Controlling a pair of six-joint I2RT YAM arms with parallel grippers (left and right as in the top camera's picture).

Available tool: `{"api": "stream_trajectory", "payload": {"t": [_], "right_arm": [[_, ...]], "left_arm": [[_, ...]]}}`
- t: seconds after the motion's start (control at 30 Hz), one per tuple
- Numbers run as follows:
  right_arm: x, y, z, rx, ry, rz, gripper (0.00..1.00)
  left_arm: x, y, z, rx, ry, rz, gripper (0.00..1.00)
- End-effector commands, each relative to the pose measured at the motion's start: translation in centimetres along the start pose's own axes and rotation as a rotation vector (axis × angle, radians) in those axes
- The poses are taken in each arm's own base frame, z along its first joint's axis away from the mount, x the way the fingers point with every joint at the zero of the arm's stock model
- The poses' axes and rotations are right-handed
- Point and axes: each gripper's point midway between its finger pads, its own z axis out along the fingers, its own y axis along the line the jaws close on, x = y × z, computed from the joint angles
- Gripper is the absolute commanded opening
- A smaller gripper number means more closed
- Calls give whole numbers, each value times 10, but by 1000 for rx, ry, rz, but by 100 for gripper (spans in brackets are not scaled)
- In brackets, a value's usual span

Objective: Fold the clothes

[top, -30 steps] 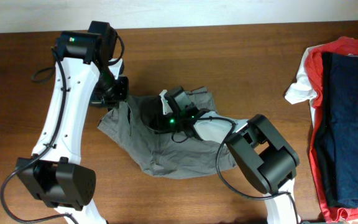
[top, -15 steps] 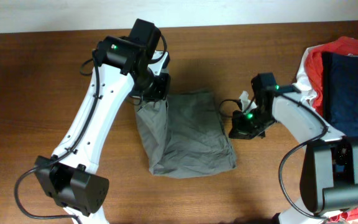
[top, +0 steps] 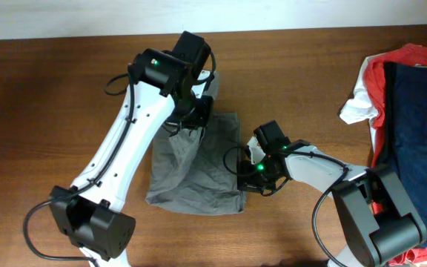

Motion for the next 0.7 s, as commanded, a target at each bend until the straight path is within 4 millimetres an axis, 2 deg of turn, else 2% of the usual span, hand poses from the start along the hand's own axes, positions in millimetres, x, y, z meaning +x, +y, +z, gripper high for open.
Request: {"api": "stream_trajectory", "payload": {"t": [0.0, 0.07, 0.1, 0.17, 0.23, 0.3, 0.37, 0.43, 0.47, 0.6, 0.67], "right_arm": [[4, -26, 8, 117, -6, 32, 4], [5, -26, 8, 115, -2, 33, 4], [5, -26, 8, 115, -3, 33, 4], [5, -26, 8, 115, -3, 33, 4], [-3, -20, 4, 90, -16, 27, 4], [-17, -5, -15, 23, -17, 16, 4], [-45, 2, -68, 28, -46, 30, 4], [-59, -4, -112, 34, -60, 55, 14], [-63, -13, -123, 31, -76, 84, 15], [-69, -38, -143, 17, -108, 149, 16], [-65, -45, -146, 21, -98, 145, 15]], "left_arm": [[15, 7, 25, -28, 77, -67, 1], [27, 10, 48, -24, 129, -74, 1], [30, 2, 59, 30, 148, -78, 1], [27, -10, 62, 101, 142, -78, 1], [24, -12, 62, 114, 129, -79, 1], [23, -13, 62, 114, 129, -83, 1], [23, -17, 61, 137, 128, -93, 1], [18, -18, 62, 142, 112, -90, 1], [17, -18, 62, 144, 104, -88, 1], [19, -16, 62, 140, 114, -95, 5], [21, -4, 62, 84, 119, -103, 4]]}}
